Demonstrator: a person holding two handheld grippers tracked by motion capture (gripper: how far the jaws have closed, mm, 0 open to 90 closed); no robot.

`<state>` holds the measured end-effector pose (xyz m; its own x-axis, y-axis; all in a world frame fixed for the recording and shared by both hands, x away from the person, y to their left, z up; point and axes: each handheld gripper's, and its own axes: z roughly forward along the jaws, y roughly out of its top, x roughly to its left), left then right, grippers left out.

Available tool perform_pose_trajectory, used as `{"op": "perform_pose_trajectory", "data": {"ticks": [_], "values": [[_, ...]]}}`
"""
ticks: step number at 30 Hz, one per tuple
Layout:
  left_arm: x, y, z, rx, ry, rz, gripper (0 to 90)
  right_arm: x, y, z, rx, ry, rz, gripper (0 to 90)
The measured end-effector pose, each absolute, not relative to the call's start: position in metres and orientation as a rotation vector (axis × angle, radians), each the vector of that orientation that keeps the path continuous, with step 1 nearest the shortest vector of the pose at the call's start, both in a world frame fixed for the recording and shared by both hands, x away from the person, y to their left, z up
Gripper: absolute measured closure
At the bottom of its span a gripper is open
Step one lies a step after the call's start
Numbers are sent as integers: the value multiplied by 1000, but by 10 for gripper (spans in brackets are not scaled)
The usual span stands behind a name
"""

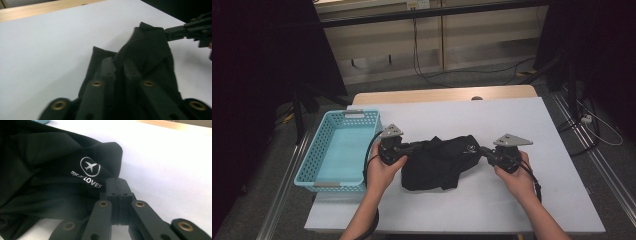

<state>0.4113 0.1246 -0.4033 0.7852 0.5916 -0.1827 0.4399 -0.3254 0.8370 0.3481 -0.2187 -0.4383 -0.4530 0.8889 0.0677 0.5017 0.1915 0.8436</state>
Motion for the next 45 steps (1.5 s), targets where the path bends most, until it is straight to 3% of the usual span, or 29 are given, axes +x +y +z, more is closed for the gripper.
{"op": "perform_pose_trajectory", "data": {"ticks": [4, 10, 25, 34, 40, 45], "values": [[411, 123, -405, 1954, 754, 195, 464, 348, -223, -440, 1305, 2031, 1156, 900], [401, 113, -399, 1975, 658, 196, 318, 348, -225, -444, 1324, 2047, 1135, 900], [377, 99, -412, 2080, 566, 109, 282, 346, -231, -445, 1342, 2035, 1125, 900], [369, 89, -429, 2132, 559, 65, 384, 345, -232, -447, 1349, 2036, 1124, 900], [368, 86, -440, 2213, 555, 17, 682, 345, -232, -448, 1357, 2040, 1120, 899], [366, 81, -445, 2254, 551, -35, 823, 346, -232, -449, 1357, 2049, 1111, 899]]}}
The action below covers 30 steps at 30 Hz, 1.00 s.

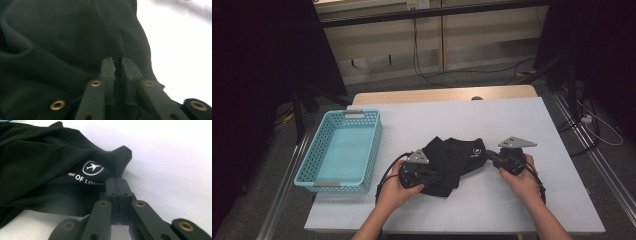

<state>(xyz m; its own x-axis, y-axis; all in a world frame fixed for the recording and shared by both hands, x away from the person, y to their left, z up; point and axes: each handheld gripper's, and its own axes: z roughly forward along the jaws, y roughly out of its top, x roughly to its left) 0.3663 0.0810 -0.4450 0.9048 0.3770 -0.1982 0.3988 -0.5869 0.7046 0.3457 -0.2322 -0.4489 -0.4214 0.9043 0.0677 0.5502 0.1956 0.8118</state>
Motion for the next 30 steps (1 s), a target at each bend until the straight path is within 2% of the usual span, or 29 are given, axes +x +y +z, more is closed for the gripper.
{"op": "perform_pose_trajectory", "data": {"ticks": [5, 19, 21, 24, 30], "values": [[366, 79, -445, 2268, 555, -48, 900, 346, -233, -449, 1356, 2047, 1110, 900], [367, 91, -418, 2197, 554, -2, 900, 345, -233, -448, 1353, 2052, 1105, 899], [368, 91, -421, 2191, 549, -34, 891, 345, -233, -448, 1354, 2053, 1103, 900], [365, 86, -428, 2207, 528, -31, 713, 345, -233, -449, 1356, 2055, 1100, 899], [365, 79, -444, 2231, 509, -49, 464, 344, -233, -450, 1357, 2061, 1088, 899]]}}
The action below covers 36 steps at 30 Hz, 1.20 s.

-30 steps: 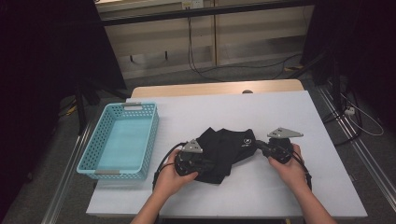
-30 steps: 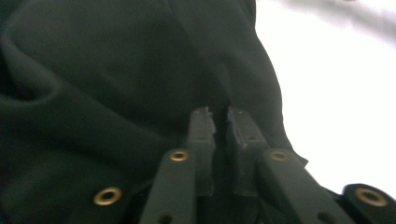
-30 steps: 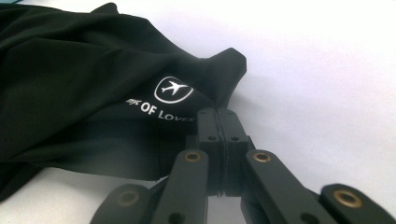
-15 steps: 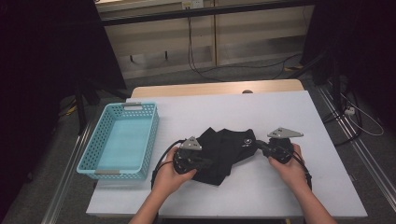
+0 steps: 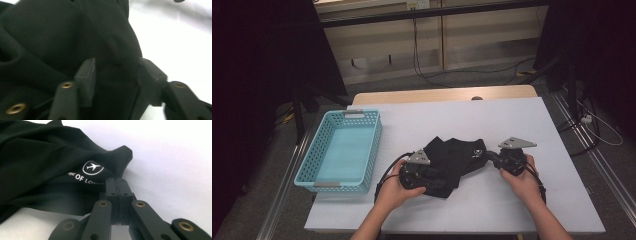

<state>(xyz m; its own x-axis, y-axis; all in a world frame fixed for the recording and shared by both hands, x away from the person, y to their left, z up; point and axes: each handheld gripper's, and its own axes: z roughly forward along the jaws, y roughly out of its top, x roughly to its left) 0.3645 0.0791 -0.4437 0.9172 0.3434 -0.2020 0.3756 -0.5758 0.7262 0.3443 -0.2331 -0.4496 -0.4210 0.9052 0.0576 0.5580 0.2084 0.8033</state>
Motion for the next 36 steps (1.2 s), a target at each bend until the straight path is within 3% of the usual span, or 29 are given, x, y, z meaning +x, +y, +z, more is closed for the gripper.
{"op": "perform_pose_trajectory", "data": {"ticks": [4, 6, 8, 10, 14, 18, 25, 36], "values": [[363, 78, -451, 2231, 462, -27, 446, 344, -233, -450, 1358, 2063, 1081, 899], [362, 80, -450, 2252, 463, -9, 566, 345, -233, -451, 1356, 2063, 1079, 900], [363, 81, -449, 2301, 489, -56, 801, 345, -233, -451, 1355, 2064, 1077, 899], [363, 81, -450, 2310, 495, -58, 882, 345, -232, -451, 1357, 2065, 1072, 899], [363, 79, -443, 2320, 472, -44, 892, 345, -232, -451, 1351, 2066, 1065, 900], [368, 89, -425, 2226, 497, -45, 895, 344, -233, -451, 1354, 2064, 1068, 900], [389, 119, -398, 2071, 617, 65, 897, 344, -235, -451, 1362, 2068, 1078, 900], [440, 143, -396, 1997, 830, 174, 898, 342, -234, -449, 1351, 2064, 1088, 899]]}}
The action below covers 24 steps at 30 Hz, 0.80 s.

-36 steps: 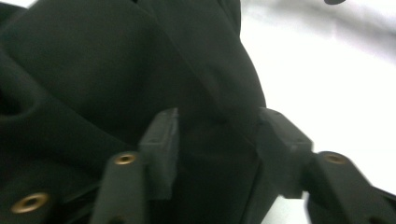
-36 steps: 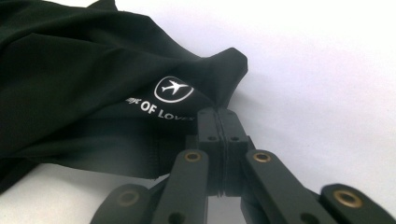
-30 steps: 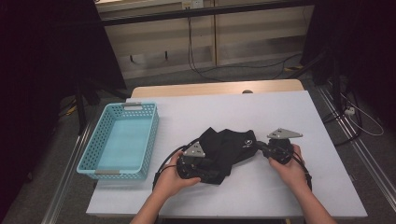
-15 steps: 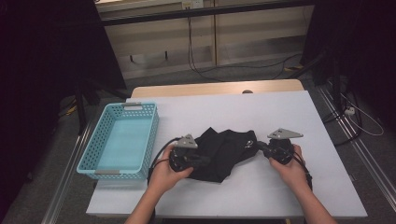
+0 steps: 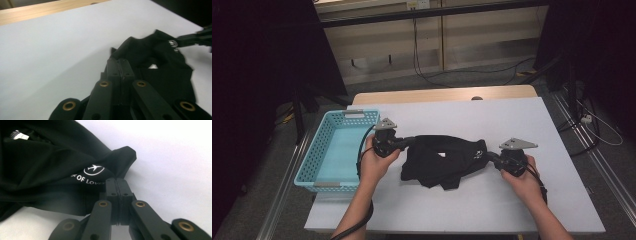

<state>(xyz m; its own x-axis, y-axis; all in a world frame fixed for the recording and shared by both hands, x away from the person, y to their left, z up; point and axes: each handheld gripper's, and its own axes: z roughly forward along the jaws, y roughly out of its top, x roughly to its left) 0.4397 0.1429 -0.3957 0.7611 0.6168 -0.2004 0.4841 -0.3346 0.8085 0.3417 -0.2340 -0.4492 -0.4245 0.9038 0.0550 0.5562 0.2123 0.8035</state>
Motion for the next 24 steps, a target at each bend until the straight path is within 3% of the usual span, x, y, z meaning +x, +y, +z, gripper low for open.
{"op": "perform_pose_trajectory", "data": {"ticks": [9, 14, 16, 19, 24], "values": [[455, 134, -422, 2049, 900, 164, 875, 343, -231, -452, 1341, 2081, 1057, 895], [450, 134, -421, 1996, 934, 203, 499, 344, -229, -453, 1329, 2092, 1048, 889], [445, 135, -417, 1980, 922, 202, 391, 344, -230, -453, 1335, 2092, 1048, 887], [435, 131, -415, 2023, 859, 193, 336, 344, -230, -453, 1337, 2088, 1051, 885], [424, 124, -427, 2079, 830, 179, 366, 344, -229, -453, 1338, 2091, 1042, 886]]}}
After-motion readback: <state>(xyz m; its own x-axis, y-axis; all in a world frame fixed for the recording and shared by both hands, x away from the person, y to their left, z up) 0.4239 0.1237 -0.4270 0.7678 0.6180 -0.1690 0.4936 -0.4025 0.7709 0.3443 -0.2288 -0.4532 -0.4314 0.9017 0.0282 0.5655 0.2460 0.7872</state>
